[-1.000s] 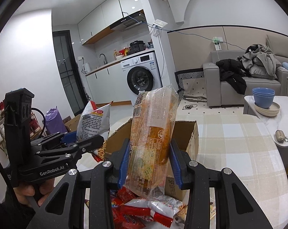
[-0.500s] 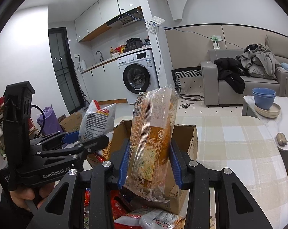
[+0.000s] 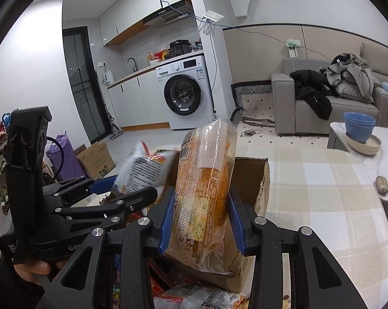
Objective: Organize snacks
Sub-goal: 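Open both grippers to drop the bags into the box, then move right gripper to yellow cracker pack while left gripper moves to red Oreo pack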
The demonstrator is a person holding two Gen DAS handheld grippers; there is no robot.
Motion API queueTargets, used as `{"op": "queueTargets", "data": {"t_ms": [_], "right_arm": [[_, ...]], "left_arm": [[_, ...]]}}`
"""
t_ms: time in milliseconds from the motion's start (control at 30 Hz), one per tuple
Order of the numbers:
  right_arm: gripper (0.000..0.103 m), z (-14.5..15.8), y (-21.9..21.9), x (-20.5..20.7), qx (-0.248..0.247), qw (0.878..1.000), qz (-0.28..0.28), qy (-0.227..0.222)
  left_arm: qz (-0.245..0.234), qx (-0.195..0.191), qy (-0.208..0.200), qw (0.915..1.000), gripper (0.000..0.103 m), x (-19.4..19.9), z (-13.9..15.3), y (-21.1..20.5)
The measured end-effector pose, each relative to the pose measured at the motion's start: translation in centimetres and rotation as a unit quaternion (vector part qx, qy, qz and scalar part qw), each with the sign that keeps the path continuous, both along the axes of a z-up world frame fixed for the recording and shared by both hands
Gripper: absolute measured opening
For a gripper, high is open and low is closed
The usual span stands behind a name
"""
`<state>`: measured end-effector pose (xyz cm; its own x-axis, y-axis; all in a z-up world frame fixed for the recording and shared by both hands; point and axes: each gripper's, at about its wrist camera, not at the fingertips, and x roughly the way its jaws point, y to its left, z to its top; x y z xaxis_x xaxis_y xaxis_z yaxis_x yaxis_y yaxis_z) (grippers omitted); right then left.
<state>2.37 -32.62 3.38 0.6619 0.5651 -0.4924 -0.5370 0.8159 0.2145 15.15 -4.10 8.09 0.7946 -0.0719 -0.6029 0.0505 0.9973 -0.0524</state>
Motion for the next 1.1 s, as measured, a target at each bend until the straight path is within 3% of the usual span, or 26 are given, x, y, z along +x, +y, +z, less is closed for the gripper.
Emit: {"op": "queueTargets", "data": {"t_ms": [133, 267, 333, 400, 433, 467, 533, 600, 633, 1100], "right_arm": [[0.04, 0.0, 0.1, 0.4, 0.002, 1.0, 0.002, 0.007], [0.049, -0.1, -0.2, 0.2, 0.001, 1.0, 0.0, -0.004], [0.053, 0.0, -0.6, 0.1, 0.004, 1.0, 0.0, -0.004], [0.064, 0.3, -1.2, -0.1, -0.002, 1.0, -0.008, -0.009], [0.077, 0.3, -1.5, -0.4, -0.004, 1.0, -0.01, -0.011], [0.089, 0.3, -1.8, -0.6, -0.002, 1.0, -0.01, -0.011], [0.099, 0.5, -2.7, -1.0, 0.001, 1.0, -0.01, -0.01], [0.102, 0.7, -3.1, -1.5, -0.009, 1.0, -0.015, -0.007], [0.102, 0.8, -3.3, -1.7, -0.02, 1.0, -0.02, -0.005], [0.103, 1.0, -6.0, -5.3, -0.054, 0.998, -0.013, 0.011]], "left_arm": [[-0.003, 0.003, 0.001, 1.0, 0.053, 0.2, -0.1, -0.1], [-0.007, 0.002, 0.002, 1.0, 0.054, 0.2, 0.1, 0.1], [-0.005, -0.003, 0.002, 1.0, 0.061, 0.1, 0.1, 0.4], [-0.001, -0.007, -0.002, 1.0, 0.076, -0.1, 0.3, 0.5], [0.002, -0.008, -0.008, 0.9999, 0.082, -0.3, 0.3, 0.7], [0.002, -0.009, -0.012, 0.9999, 0.082, -0.6, 0.4, 0.7], [0.002, -0.008, -0.011, 0.9999, 0.087, -0.9, 0.5, 0.8], [0.001, -0.013, -0.009, 0.9999, 0.101, -1.3, 0.6, 1.1], [0.002, -0.018, -0.012, 0.9998, 0.102, -1.7, 0.7, 1.1], [0.019, -0.019, 0.005, 0.9996, 0.102, -7.3, -1.7, 4.0]]}}
